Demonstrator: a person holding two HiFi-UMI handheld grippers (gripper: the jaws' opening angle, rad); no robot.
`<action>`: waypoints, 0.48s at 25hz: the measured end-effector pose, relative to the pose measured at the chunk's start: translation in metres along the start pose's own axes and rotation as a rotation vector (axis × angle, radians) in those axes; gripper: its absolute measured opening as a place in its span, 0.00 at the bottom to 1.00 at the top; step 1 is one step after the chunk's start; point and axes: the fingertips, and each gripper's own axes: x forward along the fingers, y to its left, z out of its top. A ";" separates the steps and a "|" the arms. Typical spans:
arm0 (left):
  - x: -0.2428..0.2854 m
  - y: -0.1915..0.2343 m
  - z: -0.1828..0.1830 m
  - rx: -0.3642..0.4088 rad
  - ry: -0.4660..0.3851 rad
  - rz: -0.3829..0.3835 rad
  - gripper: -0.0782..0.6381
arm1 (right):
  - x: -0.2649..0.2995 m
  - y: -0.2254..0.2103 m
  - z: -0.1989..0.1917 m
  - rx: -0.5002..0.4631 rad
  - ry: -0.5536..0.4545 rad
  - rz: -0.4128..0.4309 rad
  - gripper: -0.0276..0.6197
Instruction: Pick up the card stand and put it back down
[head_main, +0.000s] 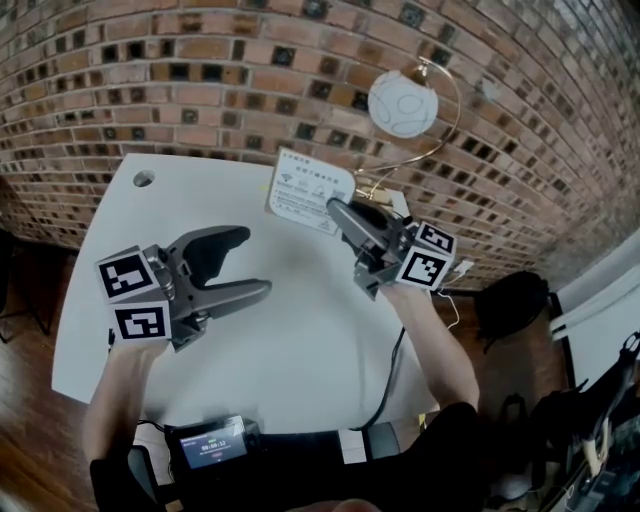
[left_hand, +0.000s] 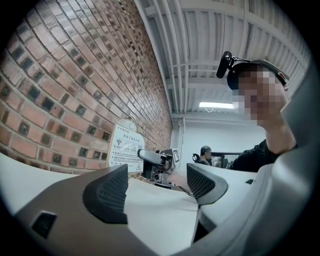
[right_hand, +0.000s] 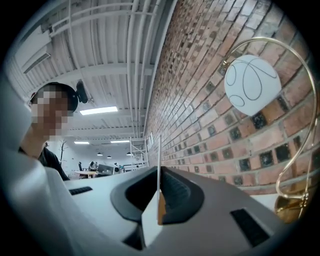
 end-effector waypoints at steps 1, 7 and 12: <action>0.002 0.002 0.000 -0.003 0.002 -0.003 0.61 | 0.000 -0.003 0.000 -0.005 -0.002 0.006 0.08; 0.011 0.016 -0.002 -0.018 0.014 -0.015 0.61 | 0.003 -0.027 -0.003 -0.018 0.004 0.028 0.08; 0.019 0.027 -0.009 -0.037 0.025 -0.021 0.61 | 0.009 -0.047 -0.004 -0.029 0.010 0.017 0.08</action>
